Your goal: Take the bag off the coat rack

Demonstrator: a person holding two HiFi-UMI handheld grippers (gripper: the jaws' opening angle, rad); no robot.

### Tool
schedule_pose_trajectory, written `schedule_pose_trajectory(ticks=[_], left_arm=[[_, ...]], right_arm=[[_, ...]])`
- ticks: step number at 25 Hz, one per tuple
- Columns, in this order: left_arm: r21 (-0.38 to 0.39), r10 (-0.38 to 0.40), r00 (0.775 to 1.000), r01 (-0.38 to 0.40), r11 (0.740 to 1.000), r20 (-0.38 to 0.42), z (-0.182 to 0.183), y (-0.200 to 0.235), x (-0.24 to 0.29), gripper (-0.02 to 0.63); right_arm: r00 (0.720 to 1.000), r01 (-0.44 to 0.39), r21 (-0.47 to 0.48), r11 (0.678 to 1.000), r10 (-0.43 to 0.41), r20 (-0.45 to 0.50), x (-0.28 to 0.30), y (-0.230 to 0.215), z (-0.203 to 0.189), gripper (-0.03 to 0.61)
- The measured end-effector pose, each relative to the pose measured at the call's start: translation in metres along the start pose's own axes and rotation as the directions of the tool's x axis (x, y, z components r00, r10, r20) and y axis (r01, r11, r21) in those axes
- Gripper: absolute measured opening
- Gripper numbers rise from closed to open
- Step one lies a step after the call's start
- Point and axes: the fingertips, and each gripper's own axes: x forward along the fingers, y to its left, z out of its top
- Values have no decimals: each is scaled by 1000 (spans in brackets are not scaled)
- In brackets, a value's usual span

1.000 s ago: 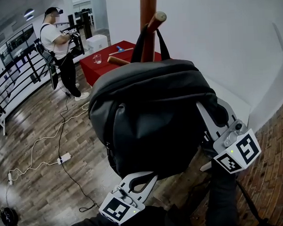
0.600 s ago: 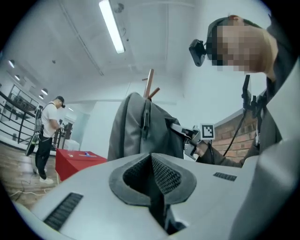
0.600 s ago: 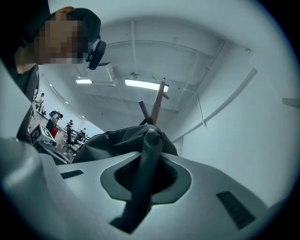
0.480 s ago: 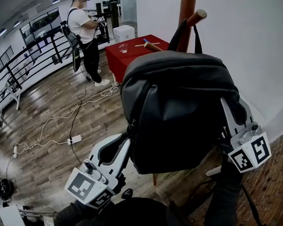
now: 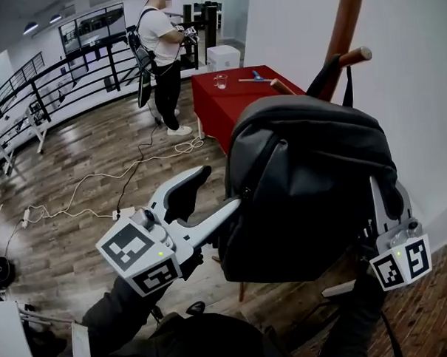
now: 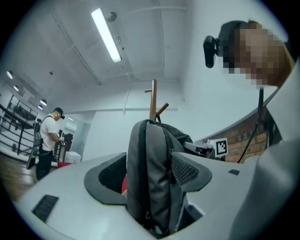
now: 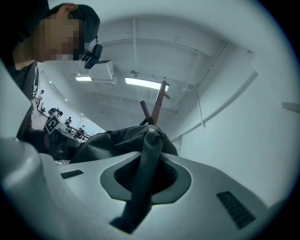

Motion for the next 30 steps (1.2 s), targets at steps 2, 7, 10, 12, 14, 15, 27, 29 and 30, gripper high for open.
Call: schedule_pose_trajectory(ticks=[2,7,10,12,14,15,27,29,30], left_arm=[[-38,-17,999,19,999,51,19,-1,-7,299],[87,-36,995,28,996,88,47,-9,-1,357],[121,-68,997,62,991,47,42,-12,17,412],[150,-69,998,66,987,14,35,-11,28,416],[170,-66,998,66,983,-4,31,-10,34,414],[173,-66,998,67,983,-8,31,-9,37,413],[156,-62,998,63,986,-10,17,9,63,123],[135,-59,998,60,989,-8,12,15,64,74],[130,-53,999,54,990,-9,12,16,61,70]], right_arm=[[1000,-15,-1,1000,15,3,0,2,1,40],[1000,-24,-4,1000,24,13,-1,8,6,40],[999,-37,-3,999,37,12,-1,8,6,40],[999,-42,-5,999,42,12,-1,9,5,40],[999,-46,-9,999,46,10,-1,11,6,40],[999,-46,-11,999,47,9,-1,11,6,40],[998,-56,-2,998,56,20,14,6,-4,40],[998,-61,25,998,60,25,17,8,-11,40],[998,-63,32,998,62,27,17,11,-9,38]])
